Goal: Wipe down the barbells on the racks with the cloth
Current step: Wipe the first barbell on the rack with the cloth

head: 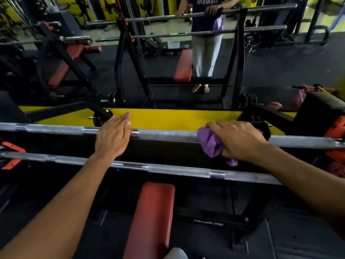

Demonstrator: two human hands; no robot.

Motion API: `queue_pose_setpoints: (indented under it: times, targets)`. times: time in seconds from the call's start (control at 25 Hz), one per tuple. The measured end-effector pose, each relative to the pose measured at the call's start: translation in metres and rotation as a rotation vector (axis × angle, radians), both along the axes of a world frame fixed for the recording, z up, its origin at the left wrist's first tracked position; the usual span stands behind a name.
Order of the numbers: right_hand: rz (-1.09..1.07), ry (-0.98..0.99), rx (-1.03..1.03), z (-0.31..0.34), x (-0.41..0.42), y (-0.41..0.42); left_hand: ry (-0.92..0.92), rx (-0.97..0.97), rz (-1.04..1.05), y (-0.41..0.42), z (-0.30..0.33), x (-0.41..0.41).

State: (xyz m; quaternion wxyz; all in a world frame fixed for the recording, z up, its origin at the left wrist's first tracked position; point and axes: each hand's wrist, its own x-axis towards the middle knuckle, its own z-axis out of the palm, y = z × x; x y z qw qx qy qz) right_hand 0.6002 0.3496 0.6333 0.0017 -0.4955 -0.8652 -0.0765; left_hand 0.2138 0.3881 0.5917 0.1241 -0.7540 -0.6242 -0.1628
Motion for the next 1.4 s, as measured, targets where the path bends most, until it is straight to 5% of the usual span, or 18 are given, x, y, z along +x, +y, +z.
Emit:
queue_pose_setpoints:
  times: [0.4, 1.0, 1.4]
  targets:
    - [0.153, 0.038, 0.032, 0.004, -0.202, 0.029, 0.042, -0.033, -0.124, 0.005, 0.003, -0.015]
    - [0.017, -0.007, 0.005, -0.009, 0.004, 0.002, -0.023, 0.063, -0.06, 0.002, -0.015, -0.01]
    - [0.09, 0.015, 0.044, 0.0, -0.182, 0.025, -0.003, -0.026, -0.161, 0.009, -0.004, -0.034]
